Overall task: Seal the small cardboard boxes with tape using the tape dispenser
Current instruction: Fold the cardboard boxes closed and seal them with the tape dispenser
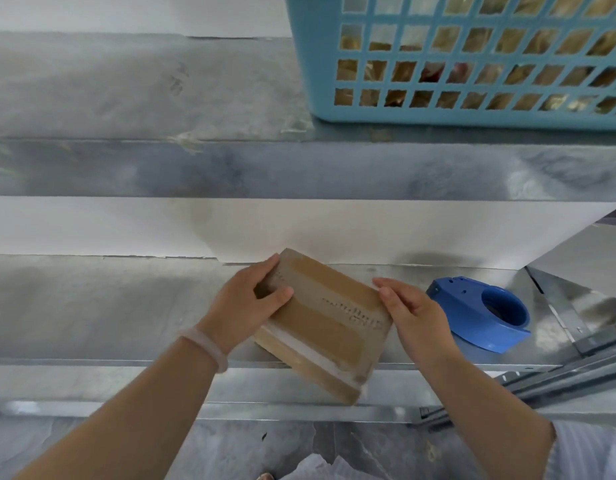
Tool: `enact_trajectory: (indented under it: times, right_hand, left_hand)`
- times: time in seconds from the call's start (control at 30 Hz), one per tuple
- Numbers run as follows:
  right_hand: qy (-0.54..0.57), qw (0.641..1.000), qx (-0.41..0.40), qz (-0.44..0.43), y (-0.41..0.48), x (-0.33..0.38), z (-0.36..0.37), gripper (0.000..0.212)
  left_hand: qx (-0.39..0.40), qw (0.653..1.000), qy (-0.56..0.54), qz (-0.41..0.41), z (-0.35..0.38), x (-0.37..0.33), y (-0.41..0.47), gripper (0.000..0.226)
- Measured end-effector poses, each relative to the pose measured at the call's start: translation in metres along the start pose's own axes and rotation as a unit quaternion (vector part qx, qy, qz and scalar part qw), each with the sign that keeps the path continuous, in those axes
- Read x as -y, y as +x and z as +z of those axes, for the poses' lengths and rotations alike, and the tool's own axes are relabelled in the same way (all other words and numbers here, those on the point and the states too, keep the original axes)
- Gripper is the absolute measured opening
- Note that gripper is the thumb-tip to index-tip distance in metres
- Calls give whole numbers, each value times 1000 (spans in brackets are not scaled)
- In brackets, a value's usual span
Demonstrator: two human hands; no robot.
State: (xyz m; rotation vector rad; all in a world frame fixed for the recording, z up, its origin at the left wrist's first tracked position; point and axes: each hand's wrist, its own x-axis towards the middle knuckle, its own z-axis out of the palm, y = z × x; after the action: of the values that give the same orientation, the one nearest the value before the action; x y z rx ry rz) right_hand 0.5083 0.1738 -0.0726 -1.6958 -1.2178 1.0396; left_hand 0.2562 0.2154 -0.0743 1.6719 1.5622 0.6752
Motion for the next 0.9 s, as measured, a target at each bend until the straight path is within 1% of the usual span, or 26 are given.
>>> enact_trajectory:
  times: [0.07, 0.13, 0.17, 0.23, 0.27, 0.33, 0.4, 0.47, 0.53, 0.57, 0.63, 0.7, 0.77, 0.83, 0.9]
  right_hand:
    - [0, 998, -66, 24, 1, 5, 3, 33]
    - [18, 995, -85, 45, -6, 4, 10, 40]
    - [27, 996, -71, 50, -11, 2, 14, 43]
    - [46, 996, -10, 69, -19, 2, 19, 47]
    - [57, 995, 18, 81, -20, 2, 20, 52]
    - [68, 991, 54, 103, -16, 5, 15, 58]
    - [78, 987, 72, 122, -9, 7, 11, 57]
    - [78, 986, 75, 125, -3, 8, 10, 54]
    - [53, 990, 74, 110, 2, 9, 9, 53]
    - [48, 991, 68, 103, 3, 9, 9, 52]
    - [57, 993, 42, 95, 4, 6, 10, 53]
    - [86, 992, -4, 87, 1, -1, 15, 51]
    - [136, 986, -28, 96, -1, -8, 18, 44]
    - [191, 974, -11, 122, -2, -8, 19, 40]
    - [206, 968, 20, 141, -1, -5, 17, 41]
  left_hand:
    - [-30, 999, 36, 0, 3, -3, -4, 66]
    - [-72, 996, 41, -13, 11, -4, -13, 70]
    - [-84, 996, 34, -23, 15, -4, -18, 72]
    - [-94, 994, 46, -33, 23, -4, -24, 76]
    - [-88, 994, 54, -33, 25, -5, -25, 77]
    - [-67, 997, 15, -39, 26, -5, -24, 75]
    - [-34, 998, -36, -42, 25, -6, -22, 73]
    - [-26, 999, -28, -29, 26, -7, -21, 70]
    - [-33, 999, -21, -27, 27, -8, -21, 67]
    - [-35, 998, -34, -30, 28, -8, -20, 65]
    - [-43, 990, -119, -56, 28, -7, -20, 56]
    - [-55, 973, -207, -85, 28, -6, -21, 47]
    - [-52, 955, -276, -99, 30, -6, -22, 47]
    - [-34, 940, -321, -110, 32, -2, -22, 49]
    - [-24, 932, -342, -120, 30, 0, -20, 47]
